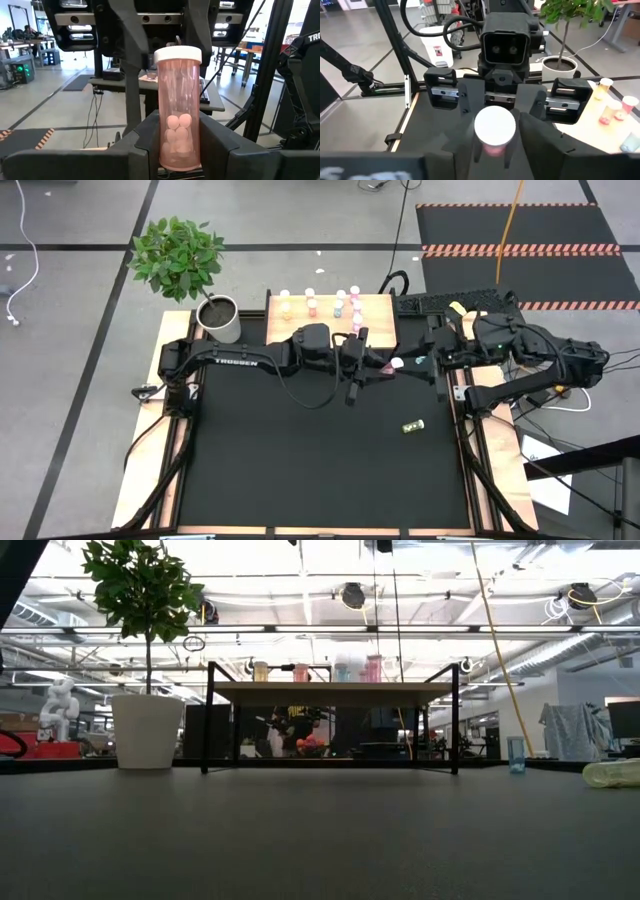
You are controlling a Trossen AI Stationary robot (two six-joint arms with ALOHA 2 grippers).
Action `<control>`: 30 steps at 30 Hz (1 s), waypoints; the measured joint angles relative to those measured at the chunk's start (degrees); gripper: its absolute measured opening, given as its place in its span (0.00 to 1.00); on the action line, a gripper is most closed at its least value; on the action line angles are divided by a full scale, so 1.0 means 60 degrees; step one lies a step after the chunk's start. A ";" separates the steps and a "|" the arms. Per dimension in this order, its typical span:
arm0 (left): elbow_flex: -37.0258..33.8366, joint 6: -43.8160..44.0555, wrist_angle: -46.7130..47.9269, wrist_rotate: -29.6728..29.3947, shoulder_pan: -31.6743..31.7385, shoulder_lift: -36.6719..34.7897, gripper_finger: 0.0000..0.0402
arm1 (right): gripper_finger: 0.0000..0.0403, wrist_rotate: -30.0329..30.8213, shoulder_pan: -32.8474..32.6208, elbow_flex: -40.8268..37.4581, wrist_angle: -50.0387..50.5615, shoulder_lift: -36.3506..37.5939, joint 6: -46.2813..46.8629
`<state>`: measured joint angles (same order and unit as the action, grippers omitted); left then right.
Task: Pick and place medicine bottles onto shelf by color
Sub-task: Put the orange pill bottle on the shelf aligned with the other orange pill bottles
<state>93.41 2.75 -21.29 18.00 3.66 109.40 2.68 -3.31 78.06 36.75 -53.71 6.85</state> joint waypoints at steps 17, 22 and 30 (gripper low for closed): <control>0.0004 0.0678 0.1550 -0.0905 0.0006 0.0004 0.34 | 0.28 0.0114 0.0187 -0.0004 0.0798 -0.0284 -0.0294; 0.0000 0.1006 0.3131 -0.1547 0.0017 0.0004 0.46 | 0.28 0.0029 0.0746 -0.0006 0.1284 -0.0849 -0.0543; 0.0000 0.1558 0.4545 -0.1816 0.0004 0.0004 0.66 | 0.29 -0.0511 0.0798 -0.0011 0.1696 -0.1435 -0.0544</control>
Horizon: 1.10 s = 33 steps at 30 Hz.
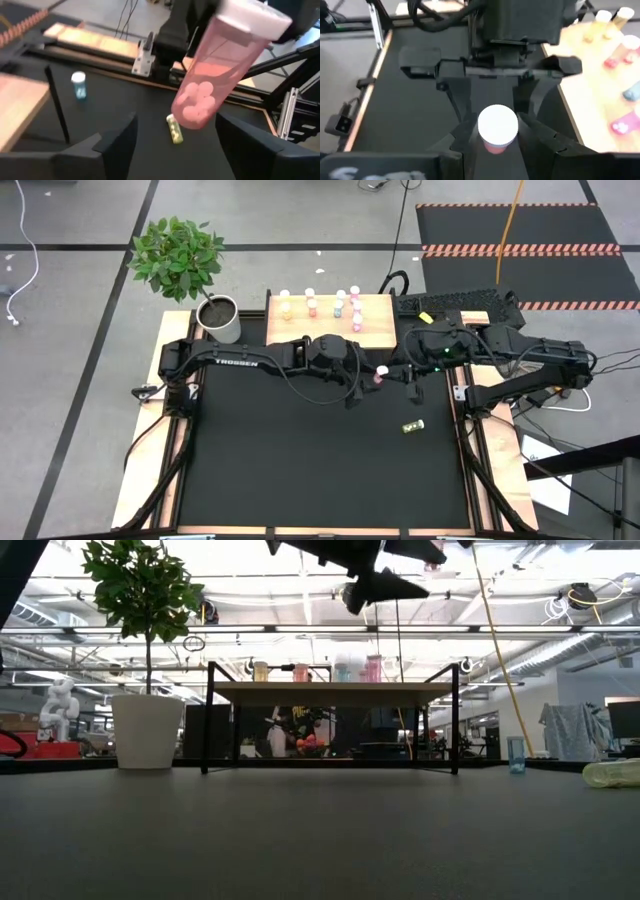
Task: Pick and place medicine bottles onto shelf by color
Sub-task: Put the orange pill bottle on the shelf aligned with the other orange pill bottles
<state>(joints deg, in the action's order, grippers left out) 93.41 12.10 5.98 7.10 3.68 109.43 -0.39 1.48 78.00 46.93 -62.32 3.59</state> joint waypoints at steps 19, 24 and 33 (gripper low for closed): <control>0.0000 -0.0912 0.0018 0.0059 -0.0261 -0.0623 0.59 | 0.29 -0.0484 0.0003 0.0000 -0.0047 -0.0040 0.0173; 0.0000 -0.0998 -0.0204 0.0065 -0.0324 -0.0624 0.59 | 0.29 -0.0502 0.0003 0.0000 -0.0388 -0.0269 0.0318; 0.0000 -0.0994 -0.0236 0.0071 -0.0377 -0.0623 0.57 | 0.29 -0.0979 0.0007 0.0000 -0.0502 -0.0700 0.0563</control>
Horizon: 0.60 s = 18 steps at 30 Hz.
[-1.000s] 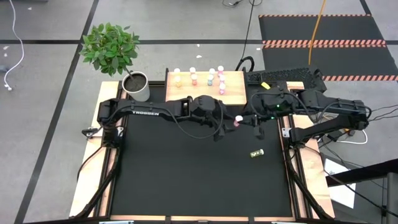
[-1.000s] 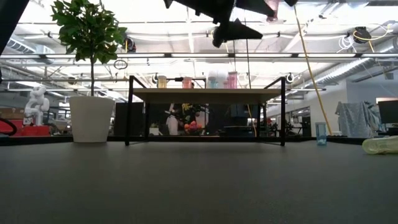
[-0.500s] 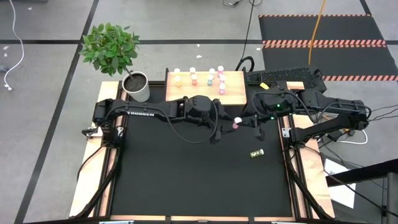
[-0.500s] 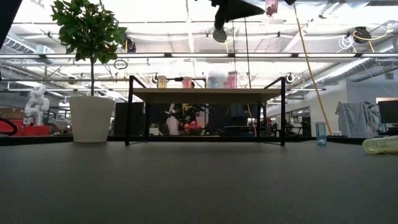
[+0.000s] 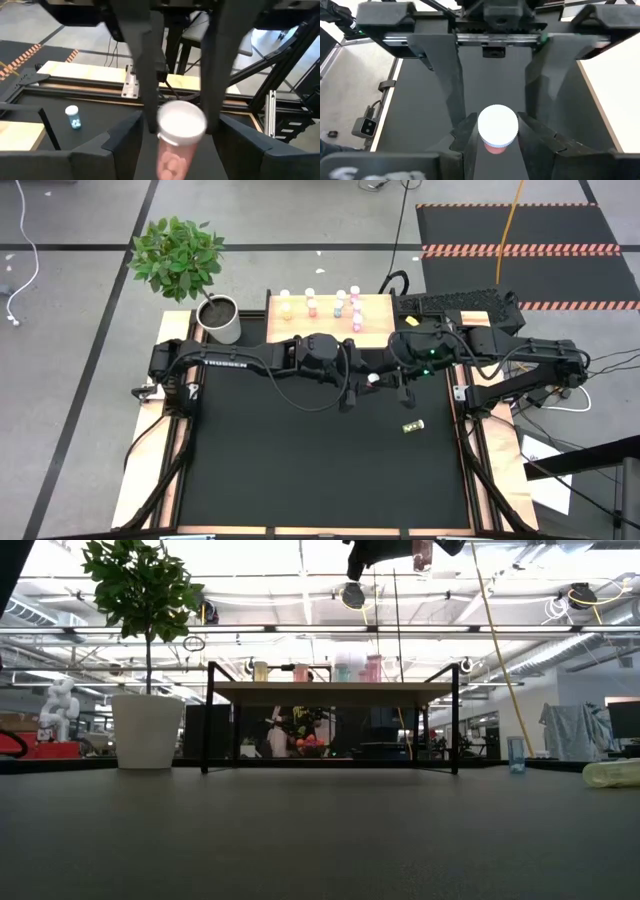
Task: Pick and place medicine bottles onto shelf by color
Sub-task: Put the orange pill bottle on the shelf aligned with the other orange pill bottles
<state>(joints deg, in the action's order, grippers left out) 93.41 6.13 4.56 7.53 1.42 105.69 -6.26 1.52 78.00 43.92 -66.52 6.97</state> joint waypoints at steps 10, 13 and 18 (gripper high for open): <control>0.0000 -0.0021 0.0073 -0.0012 -0.0120 0.0000 0.30 | 0.29 -0.0054 0.0000 0.0000 -0.0179 0.0106 0.0240; 0.0000 -0.0029 0.0066 -0.0015 -0.0126 0.0000 0.26 | 0.29 -0.0055 0.0000 0.0000 -0.0193 0.0106 0.0258; 0.0000 0.0017 0.0011 0.0007 -0.0129 0.0000 0.28 | 0.37 -0.0006 0.0000 0.0000 -0.0351 0.0158 -0.0101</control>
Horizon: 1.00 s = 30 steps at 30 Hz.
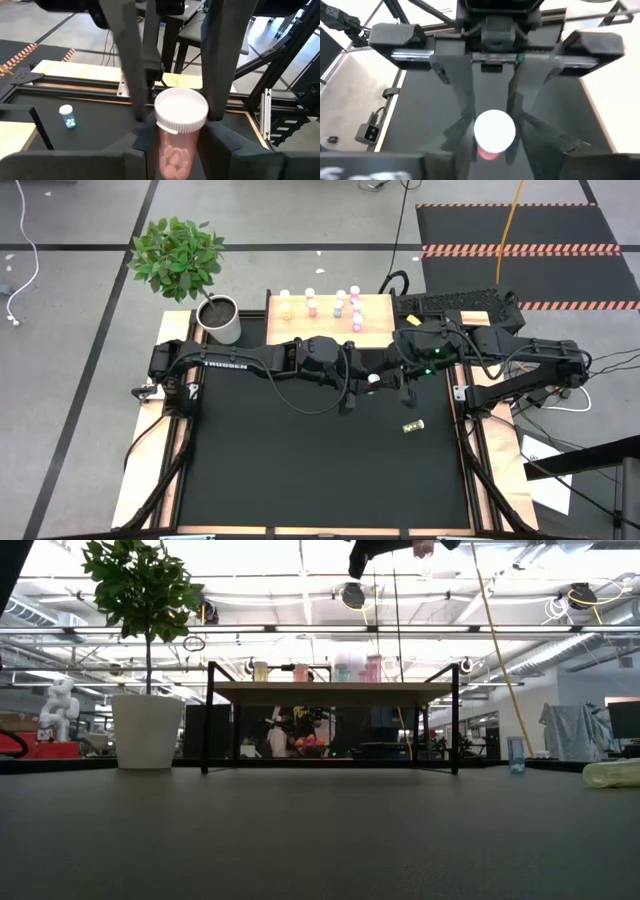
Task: Pick and place medicine bottles onto shelf by color
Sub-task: Put the orange pill bottle on the shelf aligned with the other orange pill bottles
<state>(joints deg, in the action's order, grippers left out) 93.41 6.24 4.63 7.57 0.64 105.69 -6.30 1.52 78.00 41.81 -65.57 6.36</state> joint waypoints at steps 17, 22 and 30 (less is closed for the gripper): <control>-0.0007 0.0063 -0.2245 -0.0444 0.0339 -0.0164 0.28 | 0.59 0.1282 -0.0168 -0.2606 -0.1995 0.2856 0.1684; -0.0004 0.0265 -0.2363 -0.0441 0.0418 -0.0194 0.28 | 0.59 0.1079 -0.0165 -0.3518 -0.4131 0.2767 0.1684; -0.0007 0.0294 -0.2199 -0.0437 0.0441 -0.0184 0.28 | 0.55 0.1156 0.0015 -0.3606 -0.4693 0.2443 0.1574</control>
<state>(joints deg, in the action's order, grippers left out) 93.36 8.00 -8.56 4.95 3.29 104.59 0.64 1.61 56.36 13.66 -50.91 15.80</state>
